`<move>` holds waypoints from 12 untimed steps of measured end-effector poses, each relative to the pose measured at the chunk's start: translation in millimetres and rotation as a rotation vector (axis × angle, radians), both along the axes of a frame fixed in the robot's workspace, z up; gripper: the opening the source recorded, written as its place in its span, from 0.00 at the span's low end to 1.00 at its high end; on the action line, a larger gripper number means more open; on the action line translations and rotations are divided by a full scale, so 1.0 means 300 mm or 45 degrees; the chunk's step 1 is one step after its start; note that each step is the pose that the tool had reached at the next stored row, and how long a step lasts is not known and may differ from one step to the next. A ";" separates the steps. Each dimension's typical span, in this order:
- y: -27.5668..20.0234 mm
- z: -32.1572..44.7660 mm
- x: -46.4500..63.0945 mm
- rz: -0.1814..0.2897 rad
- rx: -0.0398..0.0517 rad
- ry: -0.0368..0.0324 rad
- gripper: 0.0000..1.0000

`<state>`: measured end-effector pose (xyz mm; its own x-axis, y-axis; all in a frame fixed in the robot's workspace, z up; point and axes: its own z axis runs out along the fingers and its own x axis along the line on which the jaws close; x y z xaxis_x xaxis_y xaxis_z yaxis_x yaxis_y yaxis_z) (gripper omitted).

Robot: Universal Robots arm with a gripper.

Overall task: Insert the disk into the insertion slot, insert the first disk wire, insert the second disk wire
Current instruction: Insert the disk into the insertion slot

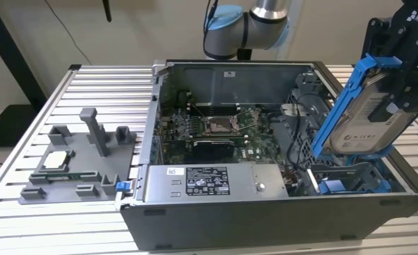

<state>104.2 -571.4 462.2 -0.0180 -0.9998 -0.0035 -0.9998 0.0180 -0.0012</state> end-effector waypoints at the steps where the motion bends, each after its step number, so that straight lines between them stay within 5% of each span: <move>1: 0.000 -0.001 0.000 0.000 0.000 0.0000 0.00; 12: 0.000 -0.021 0.000 0.000 0.000 0.0000 0.00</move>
<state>104.2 -571.4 455.8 -0.0181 -0.9998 -0.0035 -0.9998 0.0181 -0.0013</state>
